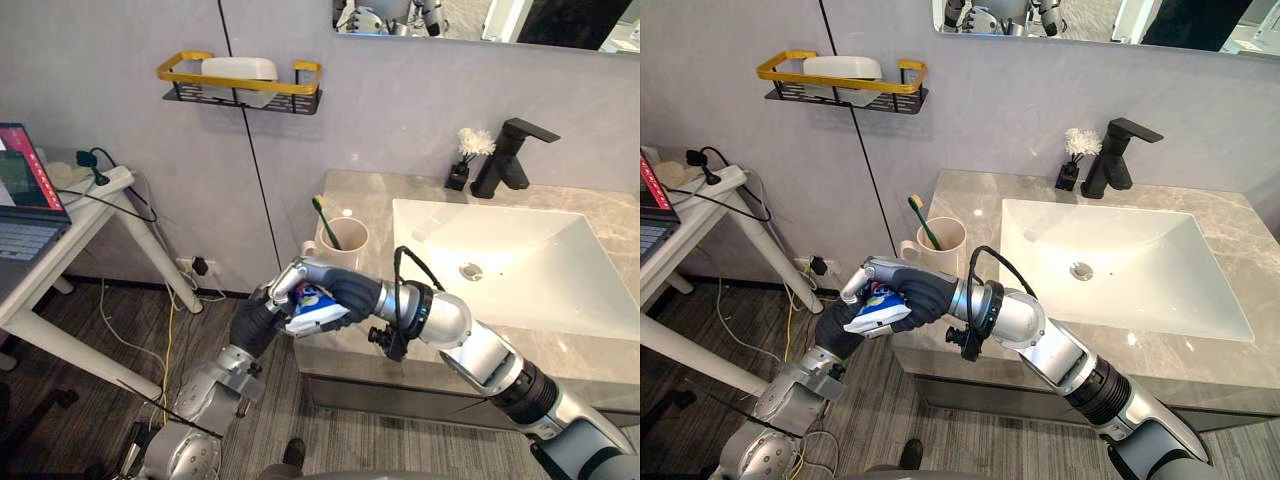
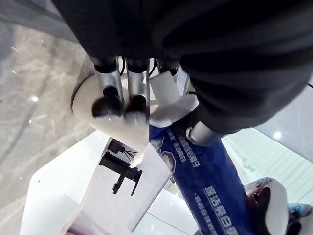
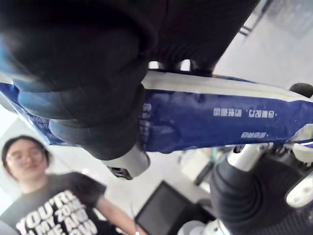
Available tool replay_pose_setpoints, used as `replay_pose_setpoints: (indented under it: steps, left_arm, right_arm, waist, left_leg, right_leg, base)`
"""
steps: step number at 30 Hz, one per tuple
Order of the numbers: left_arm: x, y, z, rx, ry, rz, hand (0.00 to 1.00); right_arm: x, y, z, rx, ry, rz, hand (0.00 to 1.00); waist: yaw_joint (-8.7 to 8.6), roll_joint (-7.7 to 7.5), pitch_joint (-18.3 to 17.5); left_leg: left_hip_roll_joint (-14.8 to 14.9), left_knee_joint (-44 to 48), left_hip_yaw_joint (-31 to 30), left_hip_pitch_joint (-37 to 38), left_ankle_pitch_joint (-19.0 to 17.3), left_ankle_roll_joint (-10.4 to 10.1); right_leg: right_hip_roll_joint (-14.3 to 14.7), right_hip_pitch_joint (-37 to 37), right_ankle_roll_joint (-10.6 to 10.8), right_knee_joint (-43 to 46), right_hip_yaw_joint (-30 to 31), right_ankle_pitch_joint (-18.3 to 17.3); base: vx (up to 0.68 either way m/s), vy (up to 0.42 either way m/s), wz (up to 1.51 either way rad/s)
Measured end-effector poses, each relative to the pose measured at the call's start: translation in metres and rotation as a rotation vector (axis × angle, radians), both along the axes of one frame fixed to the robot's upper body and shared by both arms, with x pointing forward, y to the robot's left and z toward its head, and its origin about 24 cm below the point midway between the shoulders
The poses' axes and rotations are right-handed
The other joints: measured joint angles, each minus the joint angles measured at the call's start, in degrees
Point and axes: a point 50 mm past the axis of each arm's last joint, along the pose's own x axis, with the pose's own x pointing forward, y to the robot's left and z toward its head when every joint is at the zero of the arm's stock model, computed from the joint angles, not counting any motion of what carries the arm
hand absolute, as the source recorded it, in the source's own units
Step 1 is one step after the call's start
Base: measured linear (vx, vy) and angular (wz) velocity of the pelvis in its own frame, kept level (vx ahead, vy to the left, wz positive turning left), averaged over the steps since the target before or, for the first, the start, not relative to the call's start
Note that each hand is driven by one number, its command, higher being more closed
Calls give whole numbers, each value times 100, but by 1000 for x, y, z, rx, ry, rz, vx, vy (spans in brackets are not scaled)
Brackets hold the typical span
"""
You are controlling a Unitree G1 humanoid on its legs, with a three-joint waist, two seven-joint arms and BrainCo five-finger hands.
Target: Organize washtable
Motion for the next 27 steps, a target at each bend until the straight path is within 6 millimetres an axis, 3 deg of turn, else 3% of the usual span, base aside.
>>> replay_pose_setpoints:
  steps: [8, 19, 21, 27]
  left_arm:
    - [10, 8, 11, 47, -64, 54, 0]
    - [29, 57, 59, 187, -295, 288, 0]
    - [32, 67, 75, 232, -381, 370, 0]
    - [29, 82, 103, 411, -543, 574, 0]
  right_arm:
    - [9, -12, 10, 29, -43, -81, 100]
    - [23, -40, 27, 103, -88, -223, 100]
    - [25, -47, 31, 134, -94, -267, 100]
    - [31, -62, 41, 182, -157, -383, 100]
  waist:
    - [-9, -4, -3]
    - [9, 1, -62]
    - [12, 7, -95]
    - [12, 8, -98]
  left_leg:
    - [4, -1, 32, 21, 0, 0]
    - [0, 31, 22, 24, 2, 1]
    - [-5, 30, 10, 50, 2, 1]
    - [-4, -4, -6, 86, 1, 1]
  right_leg:
    - [3, 5, 1, 0, 35, 11]
    - [2, 35, 9, -12, 35, 31]
    - [-1, 86, 9, -15, 17, 31]
    - [0, 110, -25, -23, 6, 9]
  base:
    - [0, 0, 0]
    - [0, 0, 0]
    - [0, 0, 4]
    - [0, 0, 0]
